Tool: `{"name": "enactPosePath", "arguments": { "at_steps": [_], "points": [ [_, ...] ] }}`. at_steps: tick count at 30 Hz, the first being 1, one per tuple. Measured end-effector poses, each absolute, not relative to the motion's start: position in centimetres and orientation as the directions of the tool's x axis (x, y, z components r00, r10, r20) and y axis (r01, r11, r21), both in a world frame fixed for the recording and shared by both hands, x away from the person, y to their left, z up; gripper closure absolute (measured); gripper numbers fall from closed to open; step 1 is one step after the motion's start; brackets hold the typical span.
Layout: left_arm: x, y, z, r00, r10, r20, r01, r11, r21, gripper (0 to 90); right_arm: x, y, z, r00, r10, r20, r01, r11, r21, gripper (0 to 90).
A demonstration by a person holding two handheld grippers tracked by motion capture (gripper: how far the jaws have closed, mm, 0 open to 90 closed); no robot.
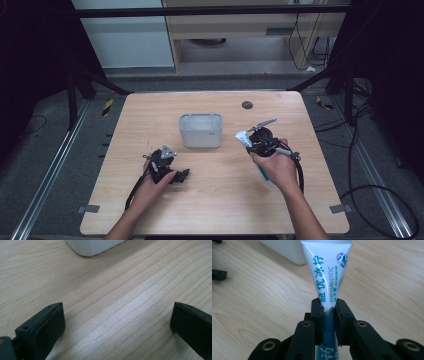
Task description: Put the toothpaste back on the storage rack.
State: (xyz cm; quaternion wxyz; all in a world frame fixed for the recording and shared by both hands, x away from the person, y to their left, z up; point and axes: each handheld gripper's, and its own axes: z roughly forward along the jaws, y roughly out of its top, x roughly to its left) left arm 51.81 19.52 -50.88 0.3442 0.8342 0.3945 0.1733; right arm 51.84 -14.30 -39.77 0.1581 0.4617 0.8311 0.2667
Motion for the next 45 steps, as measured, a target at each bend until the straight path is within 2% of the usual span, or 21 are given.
{"name": "enactPosePath", "arguments": {
  "at_steps": [24, 38, 45],
  "points": [
    [51.8, 19.5, -50.9, 0.629, 0.777, 0.018, 0.539, -0.453, 0.710, 0.0, 51.2, -12.7, -37.4, -0.476, 0.879, 0.019, 0.519, 0.263, 0.813, 78.9],
    [51.8, 19.5, -50.9, 0.629, 0.777, 0.017, 0.539, -0.451, 0.711, 0.0, 51.5, -11.5, -35.7, -0.439, 0.897, 0.041, 0.450, 0.180, 0.875, 78.8],
    [51.8, 19.5, -50.9, 0.629, 0.777, 0.018, 0.537, -0.451, 0.713, 0.0, 52.0, -10.4, -34.4, -0.437, 0.899, 0.031, 0.423, 0.175, 0.889, 78.7]
  ]
}}
